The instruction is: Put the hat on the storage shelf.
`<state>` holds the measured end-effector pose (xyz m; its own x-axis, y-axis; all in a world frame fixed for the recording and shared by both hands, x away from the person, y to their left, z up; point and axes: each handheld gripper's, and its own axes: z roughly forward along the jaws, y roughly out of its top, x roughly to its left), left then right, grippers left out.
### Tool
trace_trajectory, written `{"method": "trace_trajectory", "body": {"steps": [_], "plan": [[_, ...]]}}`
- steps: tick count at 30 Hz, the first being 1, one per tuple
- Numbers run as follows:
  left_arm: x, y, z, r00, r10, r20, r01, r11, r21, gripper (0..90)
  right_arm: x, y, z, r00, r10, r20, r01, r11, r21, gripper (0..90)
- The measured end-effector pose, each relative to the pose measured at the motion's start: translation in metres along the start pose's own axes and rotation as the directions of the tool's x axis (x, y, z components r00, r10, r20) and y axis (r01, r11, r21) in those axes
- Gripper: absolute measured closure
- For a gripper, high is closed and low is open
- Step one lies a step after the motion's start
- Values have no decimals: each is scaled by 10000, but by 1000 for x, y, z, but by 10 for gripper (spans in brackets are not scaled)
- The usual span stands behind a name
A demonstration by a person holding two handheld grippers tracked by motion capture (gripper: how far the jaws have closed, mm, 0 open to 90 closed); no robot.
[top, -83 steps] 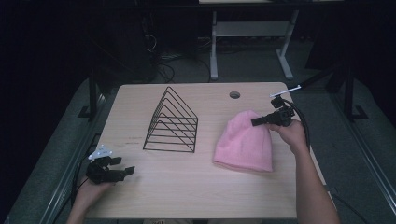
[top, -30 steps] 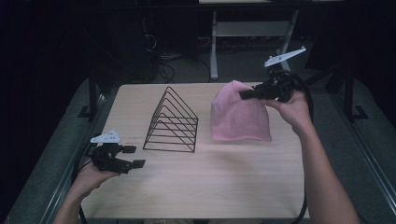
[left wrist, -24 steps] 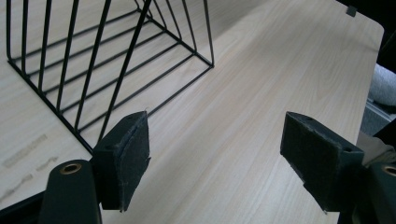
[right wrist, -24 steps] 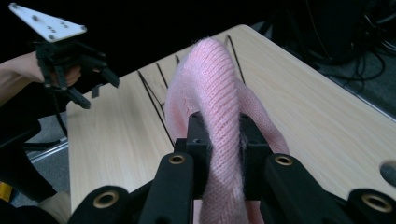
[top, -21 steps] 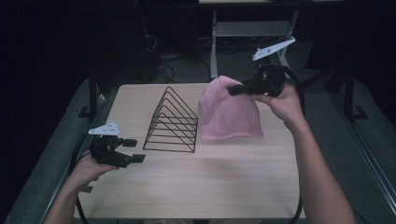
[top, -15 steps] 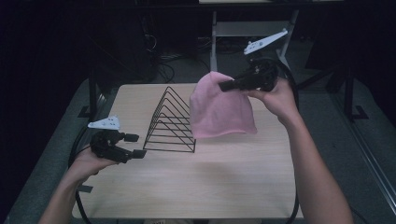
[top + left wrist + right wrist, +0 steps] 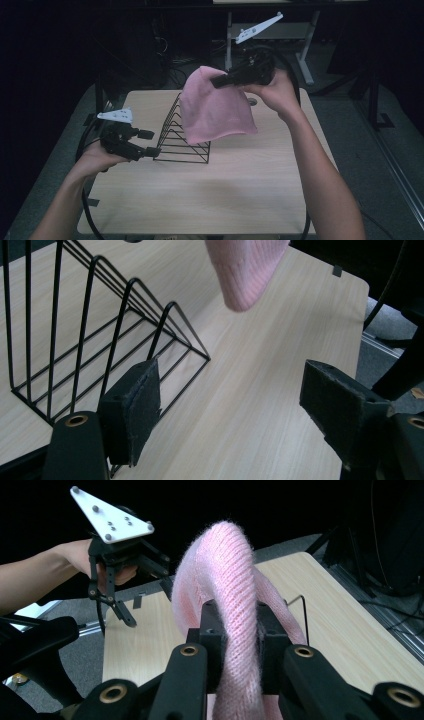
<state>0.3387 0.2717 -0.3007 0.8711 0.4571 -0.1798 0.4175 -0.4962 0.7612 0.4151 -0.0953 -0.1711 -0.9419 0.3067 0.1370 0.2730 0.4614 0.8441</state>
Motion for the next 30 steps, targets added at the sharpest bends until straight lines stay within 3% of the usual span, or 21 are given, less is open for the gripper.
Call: {"method": "trace_trajectory", "body": {"steps": [5, 8, 15, 17, 19, 25, 28, 30], "plan": [[4, 13, 0, 9998, 181, 15, -181, 9998, 22, 247, 5, 11, 5, 9999, -77, -152, 75, 9999, -128, 779], [6, 19, 1, 9993, 276, 244, -276, 9996, -30, 262, 7, 19, 8, 9996, -148, -257, 143, 9997, -200, 780], [13, 24, 5, 9984, 50, 572, -57, 9999, 119, 336, 15, 35, 23, 9975, -496, -497, 479, 9983, -342, 780], [16, 24, 4, 9970, -50, 772, 46, 10000, 60, 390, 16, 39, 27, 9968, -551, -571, 531, 9979, -363, 780], [19, 23, 2, 9901, -291, 1374, 303, 9995, -64, 458, 17, 42, 30, 9956, -686, -631, 665, 9972, -349, 779], [25, 23, 0, 9914, -478, 1221, 491, 9988, -79, 682, 16, 50, 38, 9933, -743, -883, 701, 9963, -505, 780], [29, 23, -3, 9949, -381, 939, 408, 9988, -274, 801, 15, 52, 41, 9925, -804, -920, 754, 9956, -559, 779], [32, 23, -5, 9965, -373, 743, 401, 9985, -362, 822, 13, 53, 42, 9925, -804, -916, 748, 9952, -625, 780]]}}
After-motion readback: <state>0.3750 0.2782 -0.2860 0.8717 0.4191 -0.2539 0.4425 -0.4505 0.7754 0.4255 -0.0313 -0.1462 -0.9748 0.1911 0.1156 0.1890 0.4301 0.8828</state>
